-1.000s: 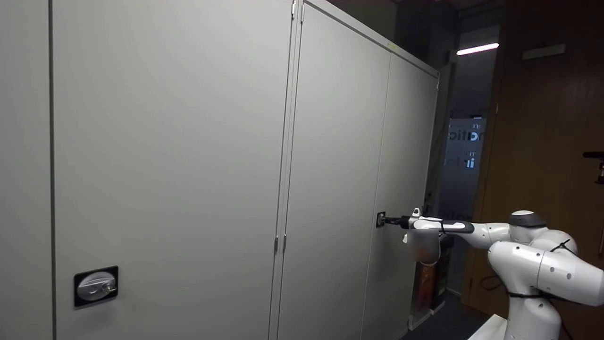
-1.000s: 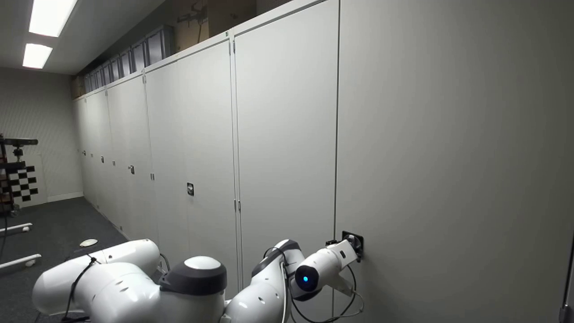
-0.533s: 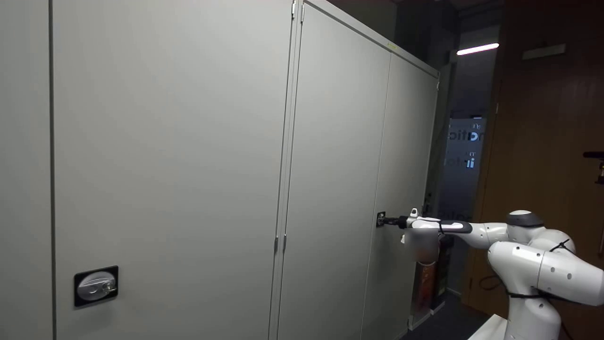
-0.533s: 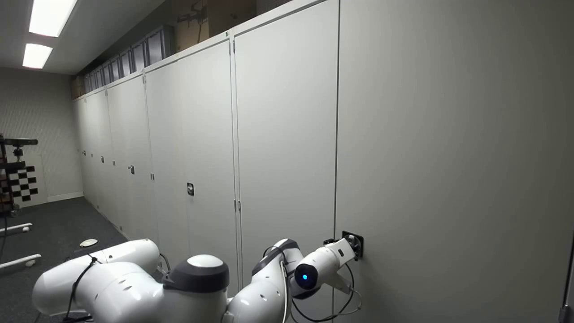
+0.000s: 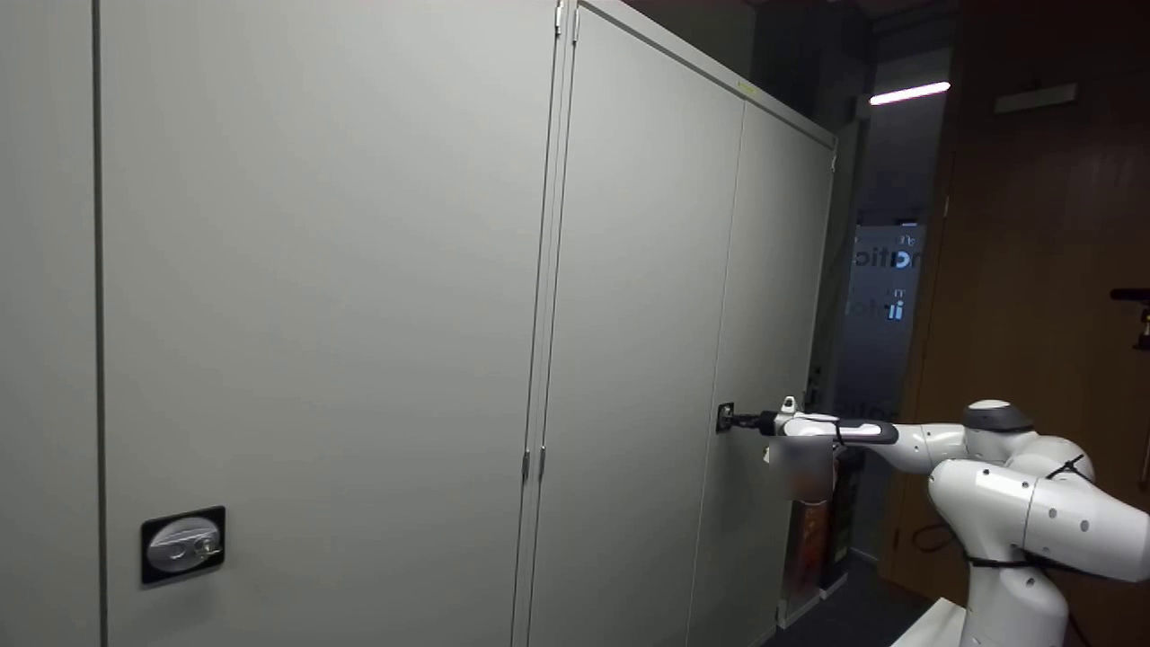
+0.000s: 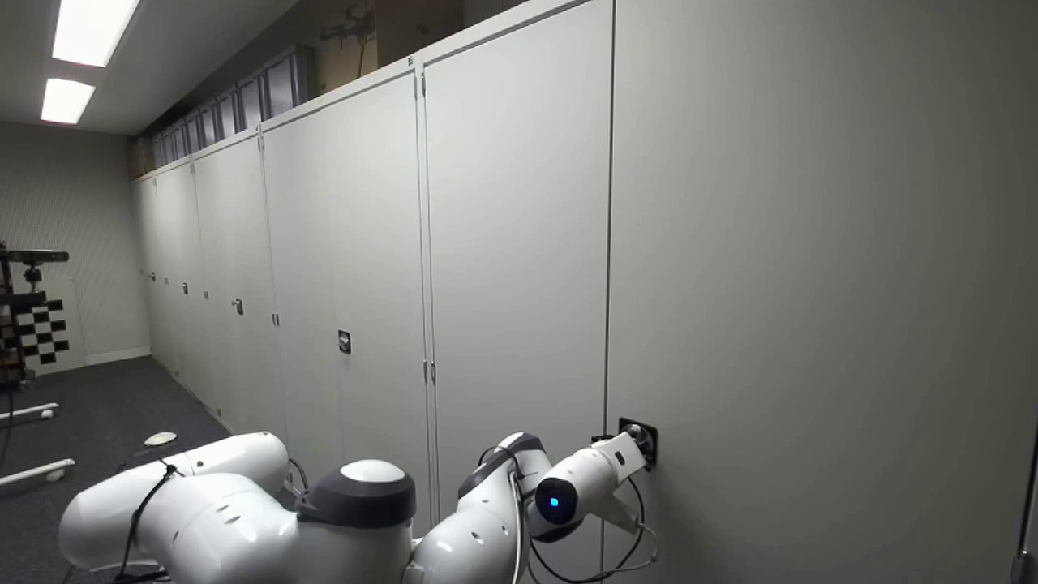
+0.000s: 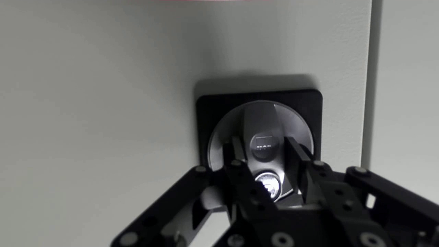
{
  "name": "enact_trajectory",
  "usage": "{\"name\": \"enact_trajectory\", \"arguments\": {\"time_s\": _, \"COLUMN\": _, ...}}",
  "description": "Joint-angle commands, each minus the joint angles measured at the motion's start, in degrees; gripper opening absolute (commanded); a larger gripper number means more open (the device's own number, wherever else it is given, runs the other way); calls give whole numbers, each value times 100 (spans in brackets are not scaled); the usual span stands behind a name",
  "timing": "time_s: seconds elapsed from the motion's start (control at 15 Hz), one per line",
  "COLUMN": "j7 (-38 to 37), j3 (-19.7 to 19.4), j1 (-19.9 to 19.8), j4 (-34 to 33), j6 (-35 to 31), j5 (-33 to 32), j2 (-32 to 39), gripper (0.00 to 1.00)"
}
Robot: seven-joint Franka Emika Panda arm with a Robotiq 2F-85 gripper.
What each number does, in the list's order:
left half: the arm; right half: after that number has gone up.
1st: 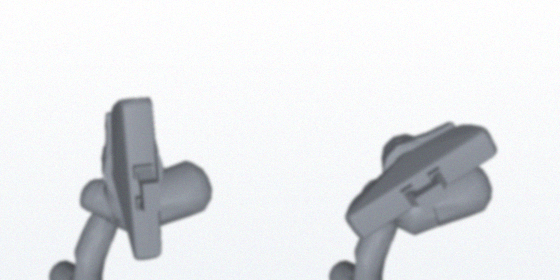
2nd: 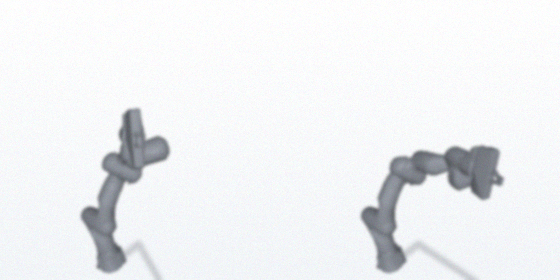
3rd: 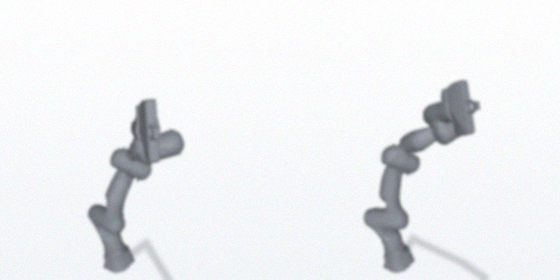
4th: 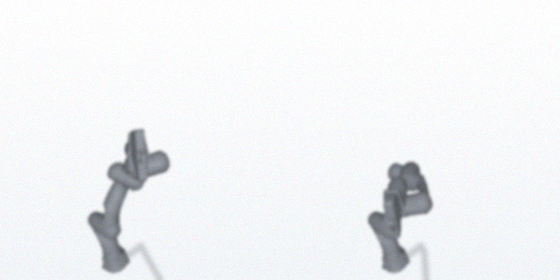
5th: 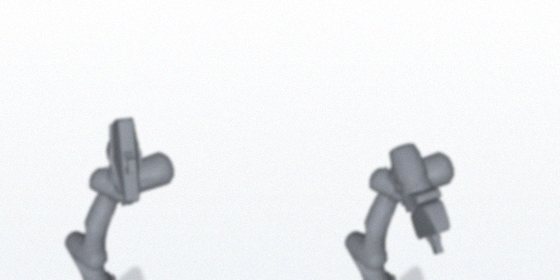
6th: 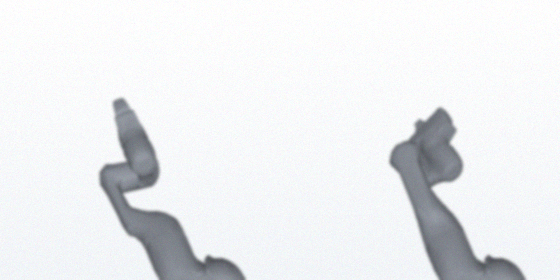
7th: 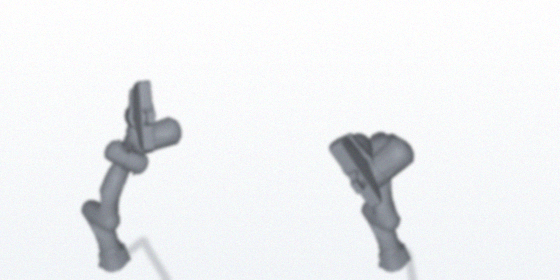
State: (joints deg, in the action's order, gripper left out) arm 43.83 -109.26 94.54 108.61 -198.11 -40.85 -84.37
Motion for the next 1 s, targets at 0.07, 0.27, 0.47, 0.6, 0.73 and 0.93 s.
{"name": "enact_trajectory", "arguments": {"time_s": 0.07, "j7": -15, "j3": 10, "j1": 111, "j4": -167, "j6": 3, "j5": -6, "j2": 59, "gripper": 7}}
{"name": "enact_trajectory", "arguments": {"time_s": 0.27, "j7": -21, "j3": 6, "j1": 101, "j4": -140, "j6": 3, "j5": -7, "j2": 64, "gripper": 8}}
{"name": "enact_trajectory", "arguments": {"time_s": 0.47, "j7": -52, "j3": 5, "j1": 110, "j4": -133, "j6": 3, "j5": 35, "j2": 97, "gripper": 8}}
{"name": "enact_trajectory", "arguments": {"time_s": 0.6, "j7": -89, "j3": 4, "j1": 109, "j4": -108, "j6": 4, "j5": 78, "j2": 135, "gripper": 8}}
{"name": "enact_trajectory", "arguments": {"time_s": 0.73, "j7": -143, "j3": 19, "j1": 103, "j4": -86, "j6": 3, "j5": 128, "j2": 162, "gripper": 8}}
{"name": "enact_trajectory", "arguments": {"time_s": 0.93, "j7": -205, "j3": 23, "j1": 107, "j4": -86, "j6": 5, "j5": 172, "j2": 185, "gripper": 8}}
